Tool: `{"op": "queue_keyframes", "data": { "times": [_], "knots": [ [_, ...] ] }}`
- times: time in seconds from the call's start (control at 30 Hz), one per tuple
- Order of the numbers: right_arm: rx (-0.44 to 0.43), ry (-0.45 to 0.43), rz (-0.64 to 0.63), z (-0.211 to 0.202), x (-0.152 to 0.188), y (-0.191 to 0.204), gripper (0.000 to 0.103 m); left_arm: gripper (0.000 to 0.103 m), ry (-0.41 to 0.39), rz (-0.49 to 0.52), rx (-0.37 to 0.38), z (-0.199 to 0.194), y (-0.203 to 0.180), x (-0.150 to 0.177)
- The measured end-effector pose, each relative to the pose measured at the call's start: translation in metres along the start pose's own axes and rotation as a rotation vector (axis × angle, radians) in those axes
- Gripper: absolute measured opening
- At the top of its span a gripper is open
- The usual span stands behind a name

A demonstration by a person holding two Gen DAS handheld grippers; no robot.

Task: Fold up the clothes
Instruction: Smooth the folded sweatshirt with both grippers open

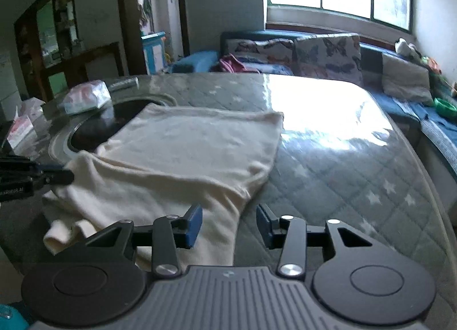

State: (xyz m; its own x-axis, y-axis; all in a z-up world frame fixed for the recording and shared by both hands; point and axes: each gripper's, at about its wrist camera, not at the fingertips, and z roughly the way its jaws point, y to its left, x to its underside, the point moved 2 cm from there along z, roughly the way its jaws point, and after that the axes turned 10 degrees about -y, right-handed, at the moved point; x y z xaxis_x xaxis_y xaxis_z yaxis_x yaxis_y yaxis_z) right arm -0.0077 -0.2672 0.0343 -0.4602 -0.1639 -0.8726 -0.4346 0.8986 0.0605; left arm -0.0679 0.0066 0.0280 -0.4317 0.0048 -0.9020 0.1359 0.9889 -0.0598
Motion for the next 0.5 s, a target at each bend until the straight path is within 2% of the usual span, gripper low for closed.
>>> {"op": "queue_keyframes", "data": {
  "times": [0.03, 0.17, 0.27, 0.37, 0.5],
  "knots": [
    [-0.007, -0.007, -0.003, 0.003, -0.001, 0.002, 0.039, 0.005, 0.007, -0.002, -0.003, 0.001, 0.001, 0.000],
    [-0.045, -0.015, -0.001, 0.015, -0.005, 0.008, 0.026, 0.008, 0.031, -0.012, -0.027, 0.003, 0.008, 0.000],
    [-0.062, -0.011, -0.012, 0.023, -0.006, 0.013, 0.025, 0.008, 0.029, -0.011, -0.051, 0.002, 0.013, -0.003],
    [-0.057, 0.002, 0.004, 0.032, -0.004, 0.009, 0.024, 0.008, 0.004, -0.013, -0.044, 0.002, 0.016, -0.013],
    [-0.051, 0.013, 0.028, 0.039, 0.000, 0.004, 0.021, 0.008, -0.013, -0.001, 0.005, 0.011, 0.007, -0.022]
  ]
}}
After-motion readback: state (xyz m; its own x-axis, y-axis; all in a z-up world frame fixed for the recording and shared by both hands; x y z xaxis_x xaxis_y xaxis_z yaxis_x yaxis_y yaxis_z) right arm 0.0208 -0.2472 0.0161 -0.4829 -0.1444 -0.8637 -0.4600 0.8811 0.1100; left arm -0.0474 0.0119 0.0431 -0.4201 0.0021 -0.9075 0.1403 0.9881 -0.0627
